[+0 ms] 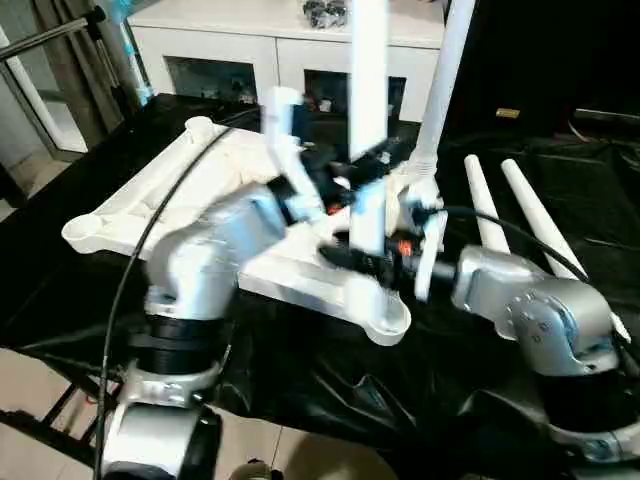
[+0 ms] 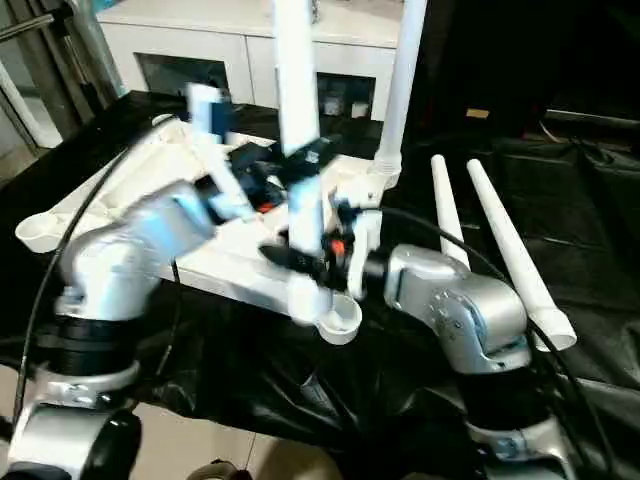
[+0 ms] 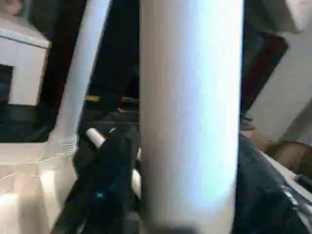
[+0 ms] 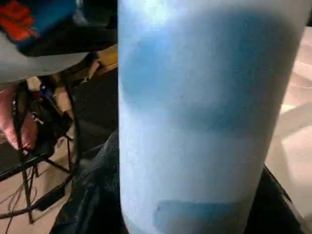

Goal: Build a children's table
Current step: Pick table leg

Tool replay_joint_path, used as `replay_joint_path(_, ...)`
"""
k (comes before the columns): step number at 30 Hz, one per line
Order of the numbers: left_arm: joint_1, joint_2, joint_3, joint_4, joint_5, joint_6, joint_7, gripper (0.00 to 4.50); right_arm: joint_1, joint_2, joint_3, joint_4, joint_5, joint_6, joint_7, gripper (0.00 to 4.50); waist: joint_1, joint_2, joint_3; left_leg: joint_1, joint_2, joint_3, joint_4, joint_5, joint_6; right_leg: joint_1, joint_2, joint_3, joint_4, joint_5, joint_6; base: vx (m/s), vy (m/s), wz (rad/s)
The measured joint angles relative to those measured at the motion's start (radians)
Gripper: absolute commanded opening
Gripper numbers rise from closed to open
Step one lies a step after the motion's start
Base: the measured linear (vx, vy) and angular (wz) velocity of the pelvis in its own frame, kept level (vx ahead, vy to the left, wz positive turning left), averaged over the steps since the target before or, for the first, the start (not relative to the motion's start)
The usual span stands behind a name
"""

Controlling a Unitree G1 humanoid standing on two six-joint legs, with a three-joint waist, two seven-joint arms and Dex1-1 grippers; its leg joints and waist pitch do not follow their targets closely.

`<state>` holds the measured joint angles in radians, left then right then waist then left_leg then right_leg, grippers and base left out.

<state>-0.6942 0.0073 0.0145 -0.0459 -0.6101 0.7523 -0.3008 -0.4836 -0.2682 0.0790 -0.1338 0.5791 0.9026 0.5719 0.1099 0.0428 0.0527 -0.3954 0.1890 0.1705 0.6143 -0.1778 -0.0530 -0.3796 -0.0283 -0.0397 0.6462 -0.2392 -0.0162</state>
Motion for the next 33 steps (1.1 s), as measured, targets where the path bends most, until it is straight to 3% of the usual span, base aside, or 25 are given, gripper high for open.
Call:
replay_joint_path(4, -0.003, -0.094, 0.014, 0.0, 0.035, -0.049, 0.13, 2.14, -0.014, 0.012, -0.008, 0.003, -0.026, 0.0, -0.038, 1.88, 0.001, 0.0, 0.0, -0.002, 0.0, 0.0, 0.0, 0.0, 0.0, -0.001, 0.0, 0.0, 0.0, 0.0, 0.0, 0.0, 0.0, 0.0)
replay_joint_path(7, -0.006, -0.107, 0.014, -0.008, 0.041, -0.058, 0.152, 1.9, -0.024, 0.011, -0.008, 0.002, -0.026, 0.001, -0.04, 1.88, 0.0, 0.0, 0.0, -0.002, 0.0, 0.0, 0.0, 0.0, 0.0, -0.001, 0.0, 0.0, 0.0, 0.0, 0.001, 0.0, 0.0, 0.0)
replay_joint_path(13, -0.003, -0.107, 0.015, -0.009, 0.036, -0.058, 0.154, 1.87, -0.024, 0.003, -0.003, 0.002, -0.033, 0.0, -0.037, 1.88, 0.001, 0.0, 0.0, -0.003, 0.0, 0.0, 0.001, 0.0, 0.0, -0.002, 0.0, 0.0, 0.0, 0.0, 0.001, 0.0, 0.0, 0.0)
replay_joint_path(14, -0.003, -0.107, 0.015, -0.009, 0.034, -0.058, 0.153, 1.87, -0.025, -0.002, -0.004, 0.002, -0.031, 0.001, -0.032, 2.44, 0.001, 0.0, 0.0, -0.003, 0.0, 0.0, 0.001, 0.0, 0.0, -0.002, 0.0, 0.0, -0.001, 0.001, 0.001, 0.0, 0.0, 0.0)
replay_joint_path(16, -0.002, -0.098, 0.027, -0.006, 0.025, -0.059, 0.136, 1.86, -0.028, -0.024, -0.004, -0.003, -0.02, 0.004, 0.005, 2.58, 0.002, 0.001, 0.0, -0.004, 0.0, 0.0, 0.002, 0.0, 0.0, -0.002, 0.0, 0.0, -0.001, 0.001, 0.001, 0.0, 0.0, 0.0)
replay_joint_path(20, 0.007, -0.052, 0.067, -0.012, -0.034, -0.059, 0.036, 1.82, -0.028, -0.088, -0.005, -0.008, 0.029, 0.014, 0.111, 2.93, 0.003, 0.0, 0.0, -0.004, 0.0, 0.0, 0.002, 0.0, 0.0, -0.002, 0.0, -0.001, -0.001, 0.001, 0.001, 0.0, 0.0, 0.0)
replay_joint_path(28, 0.023, 0.059, 0.072, -0.024, -0.212, 0.022, -0.277, 1.82, -0.028, -0.224, -0.007, -0.012, 0.112, 0.045, 0.346, 3.59, 0.005, -0.001, 0.001, -0.005, 0.0, 0.0, 0.003, 0.0, 0.002, -0.002, -0.001, -0.001, 0.0, 0.001, 0.001, 0.0, 0.0, 0.0)
replay_joint_path(33, 0.024, 0.114, 0.06, -0.024, -0.292, 0.058, -0.49, 1.82, -0.023, -0.327, 0.051, -0.021, 0.133, 0.043, 0.507, 3.82, 0.005, -0.002, 0.0, -0.005, 0.0, 0.0, 0.004, 0.001, 0.002, -0.002, -0.001, -0.001, 0.0, 0.001, 0.001, 0.0, 0.0, 0.0)
